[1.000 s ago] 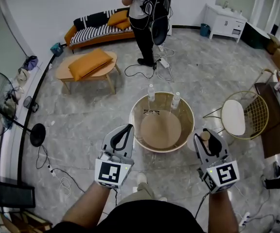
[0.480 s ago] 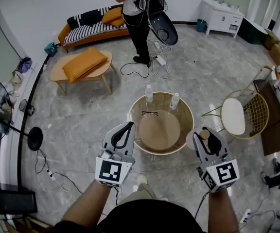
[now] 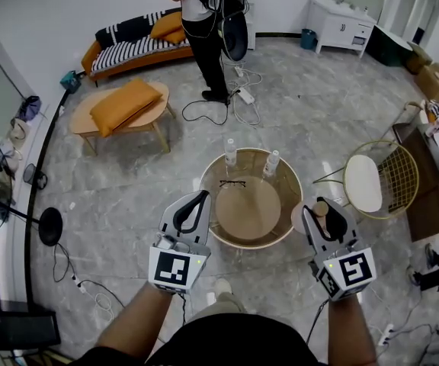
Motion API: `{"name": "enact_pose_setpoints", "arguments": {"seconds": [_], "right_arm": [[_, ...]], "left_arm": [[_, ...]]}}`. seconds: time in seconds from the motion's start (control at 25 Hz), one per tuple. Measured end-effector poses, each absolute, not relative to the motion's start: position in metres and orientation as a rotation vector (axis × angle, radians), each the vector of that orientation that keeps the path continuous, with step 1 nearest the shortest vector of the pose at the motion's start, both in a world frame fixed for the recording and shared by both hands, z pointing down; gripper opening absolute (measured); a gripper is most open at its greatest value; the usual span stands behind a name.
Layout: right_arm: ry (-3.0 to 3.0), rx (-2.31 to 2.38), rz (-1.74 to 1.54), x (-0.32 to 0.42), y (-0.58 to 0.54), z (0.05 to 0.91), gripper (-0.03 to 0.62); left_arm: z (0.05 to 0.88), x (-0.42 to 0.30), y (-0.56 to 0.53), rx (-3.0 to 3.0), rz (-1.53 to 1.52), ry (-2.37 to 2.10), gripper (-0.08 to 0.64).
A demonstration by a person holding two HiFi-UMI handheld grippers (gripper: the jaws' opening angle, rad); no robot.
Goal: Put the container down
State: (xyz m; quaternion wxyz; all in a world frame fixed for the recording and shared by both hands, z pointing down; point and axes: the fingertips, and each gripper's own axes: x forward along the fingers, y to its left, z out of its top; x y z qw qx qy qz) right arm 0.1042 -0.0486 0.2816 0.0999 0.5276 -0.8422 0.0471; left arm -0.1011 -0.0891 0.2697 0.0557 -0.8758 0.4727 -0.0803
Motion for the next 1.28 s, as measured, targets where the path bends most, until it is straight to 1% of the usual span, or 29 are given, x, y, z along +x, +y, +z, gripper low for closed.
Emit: {"name": "enact_pose_setpoints", "arguments": {"seconds": [0.48,0.92,1.28], "right_arm": [[-2.447,1.624,0.139,0.082,-0.066,0.276,0.152],[-2.422,1.647,0.143,0.083,-0.078,0.275,0.152],[-2.461,1.6,0.15,0.079,-0.108,0.281,0.152]], "left_arm": [[0.265,-0.111,-0.117,-2.712,-0.167,1.345,0.015],[0.269,-0.11,-0.128,-2.741,-0.176,1.324,0.015],[0.275,-0.119,-0.15,-2.713,-0.199,1.396,0.015]]}}
